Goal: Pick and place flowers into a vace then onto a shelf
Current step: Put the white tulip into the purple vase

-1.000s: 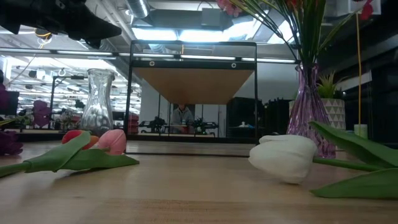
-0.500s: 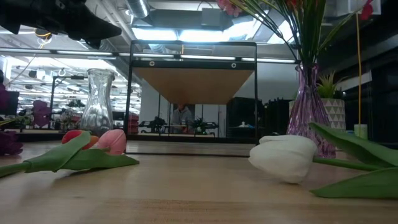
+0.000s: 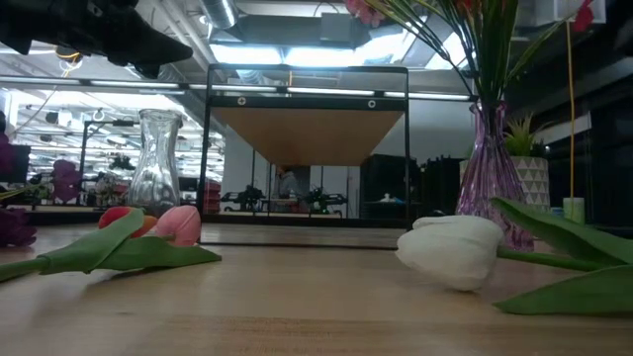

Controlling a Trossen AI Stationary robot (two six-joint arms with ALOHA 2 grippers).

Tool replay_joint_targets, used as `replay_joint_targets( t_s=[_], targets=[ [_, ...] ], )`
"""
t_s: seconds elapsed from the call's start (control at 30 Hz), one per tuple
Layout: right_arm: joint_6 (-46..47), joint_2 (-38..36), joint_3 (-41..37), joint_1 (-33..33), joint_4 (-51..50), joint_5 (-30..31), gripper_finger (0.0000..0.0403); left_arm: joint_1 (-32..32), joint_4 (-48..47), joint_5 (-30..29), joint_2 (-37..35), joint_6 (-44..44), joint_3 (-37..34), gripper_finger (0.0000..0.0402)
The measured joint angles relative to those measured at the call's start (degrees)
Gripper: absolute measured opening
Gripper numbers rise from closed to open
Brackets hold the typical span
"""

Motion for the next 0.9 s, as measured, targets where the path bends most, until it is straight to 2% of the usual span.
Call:
replay_joint_targets(
  t_s=[0.17, 0.33, 0.9],
  targets=[
    [-0.1, -0.4, 0.0, -1.3, 0.4, -2.6, 0.0019, 0.0, -0.6, 0.0, 0.0, 0.0, 0.0, 0.0004],
    [0.1, -0.5, 0.0, -1.6, 0.3, -2.6, 0.0032, 0.0, -0.7, 0.0, 0.0, 0.0, 0.0, 0.0004],
    [0.0, -0.5, 0.0, -2.6, -2.7, -4.0, 0.0189, 0.0, -0.7, 0.0, 0.0, -1.3, 0.0, 0.0004]
  ],
)
